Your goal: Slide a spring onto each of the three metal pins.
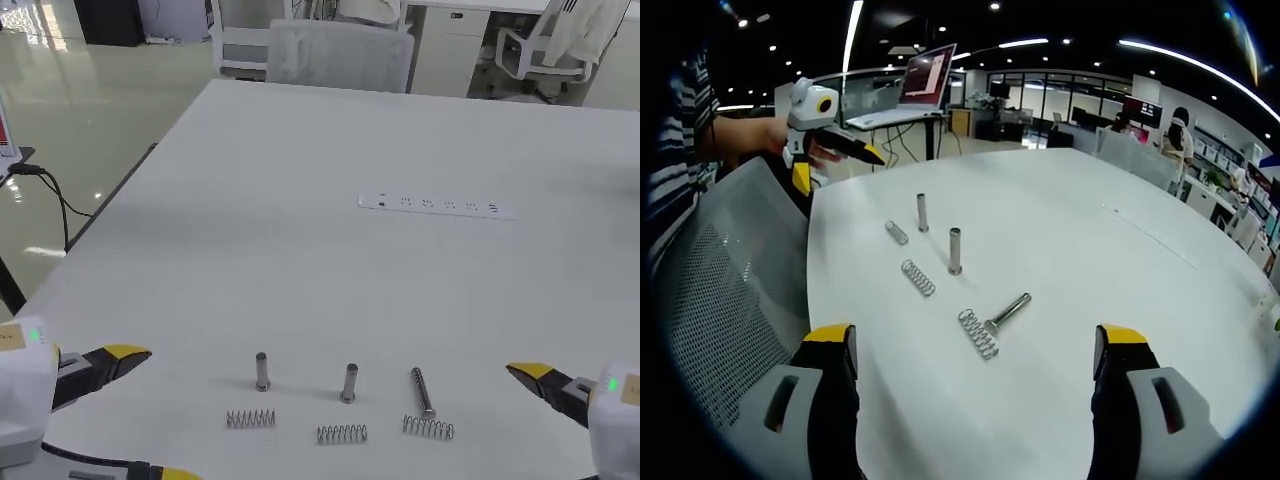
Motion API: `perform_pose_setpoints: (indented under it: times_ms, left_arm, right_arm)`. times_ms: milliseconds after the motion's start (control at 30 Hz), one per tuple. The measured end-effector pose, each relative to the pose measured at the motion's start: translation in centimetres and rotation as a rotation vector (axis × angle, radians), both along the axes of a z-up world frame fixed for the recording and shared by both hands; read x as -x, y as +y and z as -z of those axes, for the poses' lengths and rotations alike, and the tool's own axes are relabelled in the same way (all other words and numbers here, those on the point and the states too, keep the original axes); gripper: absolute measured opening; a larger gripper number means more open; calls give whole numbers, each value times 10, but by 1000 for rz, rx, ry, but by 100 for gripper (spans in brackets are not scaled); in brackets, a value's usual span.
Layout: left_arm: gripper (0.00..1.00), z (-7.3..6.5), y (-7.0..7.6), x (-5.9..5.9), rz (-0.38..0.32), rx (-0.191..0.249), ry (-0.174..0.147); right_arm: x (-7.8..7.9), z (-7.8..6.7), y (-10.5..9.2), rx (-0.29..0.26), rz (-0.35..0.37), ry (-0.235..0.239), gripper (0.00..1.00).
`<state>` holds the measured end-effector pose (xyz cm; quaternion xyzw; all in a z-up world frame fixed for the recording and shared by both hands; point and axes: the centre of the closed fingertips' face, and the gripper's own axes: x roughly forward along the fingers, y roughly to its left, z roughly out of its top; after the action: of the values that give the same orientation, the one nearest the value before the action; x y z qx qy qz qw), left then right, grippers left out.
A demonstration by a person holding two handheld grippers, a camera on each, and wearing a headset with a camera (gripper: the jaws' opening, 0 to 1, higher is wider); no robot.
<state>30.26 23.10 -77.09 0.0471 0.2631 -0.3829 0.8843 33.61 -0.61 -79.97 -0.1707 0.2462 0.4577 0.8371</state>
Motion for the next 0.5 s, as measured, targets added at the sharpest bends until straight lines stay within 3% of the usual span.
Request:
perform_pose_setpoints:
  times_ms: [500]
  left_arm:
    - [98,2,1,-3,6,-4,6]
  right_arm:
    - [-9,-5,13,8,-33,5,94]
